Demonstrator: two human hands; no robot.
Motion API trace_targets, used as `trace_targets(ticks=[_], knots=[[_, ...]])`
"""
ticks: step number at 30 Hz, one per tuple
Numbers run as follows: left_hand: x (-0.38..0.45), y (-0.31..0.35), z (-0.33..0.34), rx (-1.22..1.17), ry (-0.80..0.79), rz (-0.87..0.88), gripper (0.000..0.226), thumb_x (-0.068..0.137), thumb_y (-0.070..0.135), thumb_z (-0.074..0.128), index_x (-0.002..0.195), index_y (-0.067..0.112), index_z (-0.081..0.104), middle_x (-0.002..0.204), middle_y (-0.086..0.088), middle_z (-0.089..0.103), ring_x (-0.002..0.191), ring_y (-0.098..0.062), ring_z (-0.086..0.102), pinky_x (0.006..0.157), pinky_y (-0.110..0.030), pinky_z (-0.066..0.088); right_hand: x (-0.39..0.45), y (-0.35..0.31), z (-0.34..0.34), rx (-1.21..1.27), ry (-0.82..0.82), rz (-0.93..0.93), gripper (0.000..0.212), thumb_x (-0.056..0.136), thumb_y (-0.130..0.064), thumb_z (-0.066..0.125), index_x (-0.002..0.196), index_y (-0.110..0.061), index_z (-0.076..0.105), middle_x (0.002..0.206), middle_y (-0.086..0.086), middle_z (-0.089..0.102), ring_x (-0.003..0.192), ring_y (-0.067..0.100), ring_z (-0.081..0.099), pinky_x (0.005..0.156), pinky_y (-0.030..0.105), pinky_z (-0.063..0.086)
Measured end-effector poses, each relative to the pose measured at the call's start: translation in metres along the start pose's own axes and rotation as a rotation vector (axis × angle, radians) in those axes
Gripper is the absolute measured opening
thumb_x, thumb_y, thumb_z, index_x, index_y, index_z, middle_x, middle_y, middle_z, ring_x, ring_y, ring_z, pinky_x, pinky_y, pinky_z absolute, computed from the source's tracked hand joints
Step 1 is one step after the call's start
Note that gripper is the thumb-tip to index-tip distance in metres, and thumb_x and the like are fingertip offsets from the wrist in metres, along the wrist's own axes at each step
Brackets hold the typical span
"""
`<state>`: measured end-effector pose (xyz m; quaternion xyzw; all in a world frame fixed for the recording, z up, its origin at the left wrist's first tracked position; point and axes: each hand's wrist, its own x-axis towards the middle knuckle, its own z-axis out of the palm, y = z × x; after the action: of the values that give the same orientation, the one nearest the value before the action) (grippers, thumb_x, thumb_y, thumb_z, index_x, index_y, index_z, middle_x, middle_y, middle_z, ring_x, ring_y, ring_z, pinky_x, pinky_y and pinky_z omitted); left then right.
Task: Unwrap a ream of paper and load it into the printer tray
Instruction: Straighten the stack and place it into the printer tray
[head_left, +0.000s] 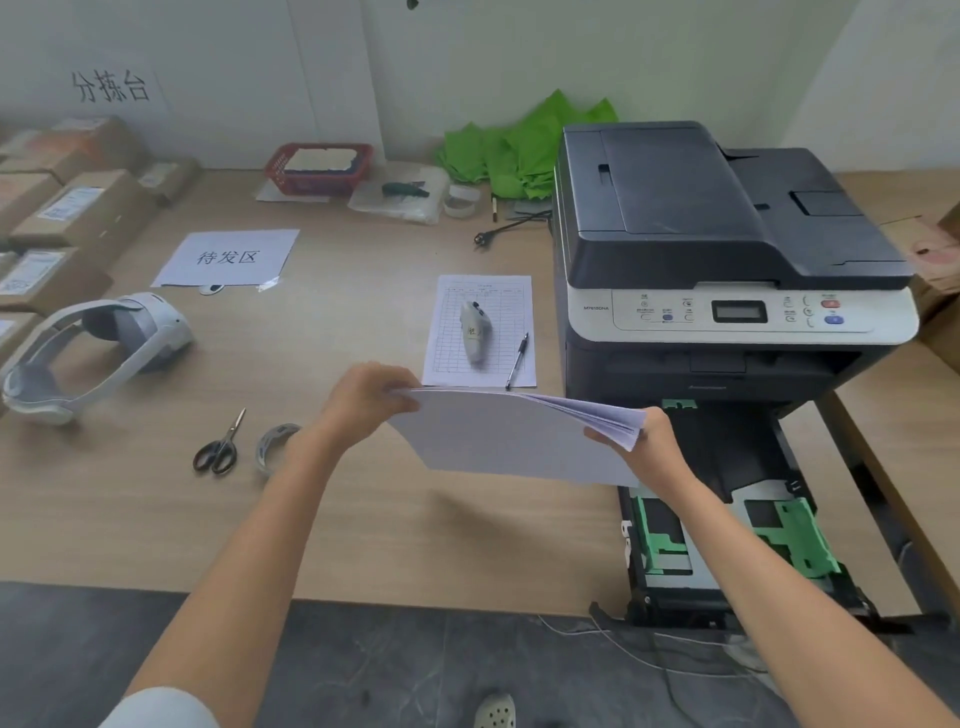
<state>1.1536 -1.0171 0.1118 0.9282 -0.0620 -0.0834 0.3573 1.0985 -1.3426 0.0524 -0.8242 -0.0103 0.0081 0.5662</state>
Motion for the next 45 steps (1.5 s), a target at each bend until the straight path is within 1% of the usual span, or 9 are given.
trace_targets(ticks=[3, 7, 15, 18, 25, 30, 36, 40, 45], knots=[[-0.014, -0.022, 0.001, -0.513, 0.067, -0.093, 0.025, 0.074, -0.002, 0.070, 0.086, 0.020, 0.070, 0.071, 0.018, 0.072, 0.070, 0.003, 0.064, 0.066, -0.010, 0.048, -0.004, 0.002, -0.004, 0.096, -0.003, 0.042, 0.033, 0.078, -0.004, 0.070, 0.108, -0.018, 0.069, 0.096, -0.007, 0.075, 0.095, 0.013, 0.069, 0.082, 0.025, 0.055], [-0.017, -0.037, 0.043, -0.726, -0.004, -0.218, 0.020, 0.083, 0.002, 0.063, 0.092, 0.019, 0.067, 0.078, 0.020, 0.074, 0.076, 0.005, 0.067, 0.073, -0.015, 0.049, -0.009, 0.001, 0.003, 0.206, -0.019, 0.026, 0.047, 0.082, 0.011, 0.058, 0.100, -0.032, 0.064, 0.089, -0.031, 0.071, 0.096, -0.001, 0.067, 0.075, 0.012, 0.053], [-0.008, -0.052, 0.100, -0.808, 0.237, -0.321, 0.019, 0.084, 0.000, 0.060, 0.088, 0.017, 0.065, 0.064, 0.021, 0.070, 0.064, 0.007, 0.063, 0.060, -0.007, 0.048, -0.003, 0.040, 0.026, 0.264, 0.135, 0.094, 0.044, 0.081, 0.004, 0.064, 0.105, -0.033, 0.065, 0.097, -0.014, 0.073, 0.101, 0.018, 0.066, 0.086, 0.027, 0.055], [-0.008, -0.063, 0.118, -0.799, 0.217, -0.371, 0.014, 0.084, 0.003, 0.061, 0.089, 0.016, 0.066, 0.068, 0.019, 0.071, 0.066, 0.004, 0.064, 0.059, -0.008, 0.048, -0.004, 0.061, 0.033, 0.290, 0.139, 0.181, 0.044, 0.082, 0.004, 0.064, 0.104, -0.033, 0.059, 0.102, -0.005, 0.066, 0.096, 0.008, 0.064, 0.090, 0.034, 0.054], [-0.006, -0.062, 0.120, -0.769, 0.248, -0.416, 0.012, 0.081, -0.001, 0.062, 0.084, 0.010, 0.065, 0.061, 0.017, 0.067, 0.053, 0.008, 0.060, 0.053, -0.009, 0.046, 0.005, 0.056, 0.027, 0.276, 0.125, 0.257, 0.027, 0.080, 0.003, 0.066, 0.086, -0.023, 0.063, 0.087, 0.003, 0.066, 0.087, 0.018, 0.064, 0.070, 0.018, 0.052], [-0.003, -0.053, 0.093, -0.743, 0.165, -0.338, 0.013, 0.079, -0.003, 0.064, 0.082, 0.010, 0.066, 0.053, 0.022, 0.067, 0.051, 0.009, 0.061, 0.055, -0.014, 0.049, 0.006, 0.030, 0.003, 0.211, 0.026, 0.300, 0.013, 0.081, -0.004, 0.067, 0.081, -0.017, 0.067, 0.085, 0.003, 0.068, 0.082, 0.019, 0.063, 0.069, 0.026, 0.053], [-0.008, -0.032, 0.076, -0.784, -0.010, -0.281, 0.015, 0.079, 0.001, 0.066, 0.092, 0.009, 0.067, 0.067, 0.015, 0.074, 0.067, -0.005, 0.069, 0.058, -0.016, 0.055, -0.022, 0.016, -0.037, 0.249, -0.188, 0.411, 0.024, 0.090, -0.020, 0.057, 0.112, -0.012, 0.063, 0.111, 0.004, 0.069, 0.101, 0.023, 0.067, 0.087, 0.042, 0.055], [-0.017, -0.008, 0.075, -0.864, -0.134, -0.254, 0.017, 0.083, 0.011, 0.065, 0.099, 0.014, 0.069, 0.096, -0.003, 0.074, 0.084, -0.019, 0.071, 0.066, -0.025, 0.057, -0.044, 0.011, -0.059, 0.298, -0.125, 0.418, 0.021, 0.092, -0.020, 0.053, 0.110, -0.012, 0.062, 0.113, 0.008, 0.067, 0.101, 0.027, 0.064, 0.090, 0.049, 0.050], [-0.035, 0.032, 0.087, -1.276, -0.249, -0.245, 0.046, 0.093, 0.047, 0.035, 0.120, 0.021, 0.061, 0.109, 0.001, 0.072, 0.097, -0.018, 0.069, 0.075, -0.031, 0.055, -0.063, 0.009, -0.091, 0.357, 0.004, 0.397, 0.016, 0.091, -0.021, 0.056, 0.104, -0.016, 0.064, 0.108, 0.008, 0.067, 0.104, 0.033, 0.062, 0.096, 0.058, 0.046]])
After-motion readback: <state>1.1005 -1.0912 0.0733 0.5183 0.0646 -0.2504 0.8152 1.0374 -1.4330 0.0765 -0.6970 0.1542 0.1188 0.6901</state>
